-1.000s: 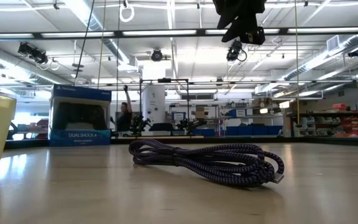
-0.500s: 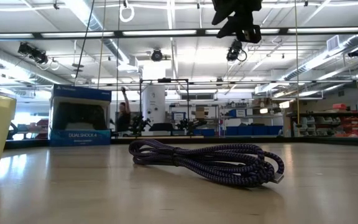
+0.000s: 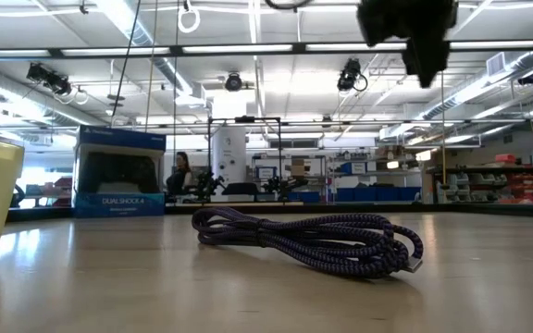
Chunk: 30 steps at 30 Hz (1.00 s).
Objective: Pick and place USB-C Cables
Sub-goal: Put the purple charger cable into the yellow bin
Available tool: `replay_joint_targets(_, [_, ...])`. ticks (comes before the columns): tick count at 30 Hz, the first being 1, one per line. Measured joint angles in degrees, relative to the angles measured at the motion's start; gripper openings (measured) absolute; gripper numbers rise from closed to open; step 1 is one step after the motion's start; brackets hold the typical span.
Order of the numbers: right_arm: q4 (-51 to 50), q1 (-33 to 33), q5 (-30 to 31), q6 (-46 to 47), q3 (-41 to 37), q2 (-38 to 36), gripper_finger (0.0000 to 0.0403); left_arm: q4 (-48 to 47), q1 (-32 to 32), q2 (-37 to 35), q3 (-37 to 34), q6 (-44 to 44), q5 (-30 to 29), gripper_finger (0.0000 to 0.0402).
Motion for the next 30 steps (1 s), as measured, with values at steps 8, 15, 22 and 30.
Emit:
replay_joint_targets(8, [-5.39, -0.39, 4.77, -0.93, 0.0, 0.0, 0.0135, 5.02, 8.27, 1.33, 0.02, -7.16, -0.77, 0.0181])
replay_joint_targets(15, [-2.29, -0.29, 4.9, -4.16, -0.36, 0.0, 0.0135, 13.96, 9.6, 6.0, -0.02, -13.3, -2.83, 0.0181])
replay_joint_targets(22, [-3.23, 1.52, 0.49, -4.0, -3.97, -1.39, 0.0135, 16.94, 9.48, 11.13, -0.07, -17.97, 2.65, 0.0181])
replay_joint_targets(30, [2.36, 3.87, -3.72, 2.49, -9.57, -6.42, 0.0135, 15.51, 10.09, 11.37, -0.07, -19.49, 3.63, 0.0174])
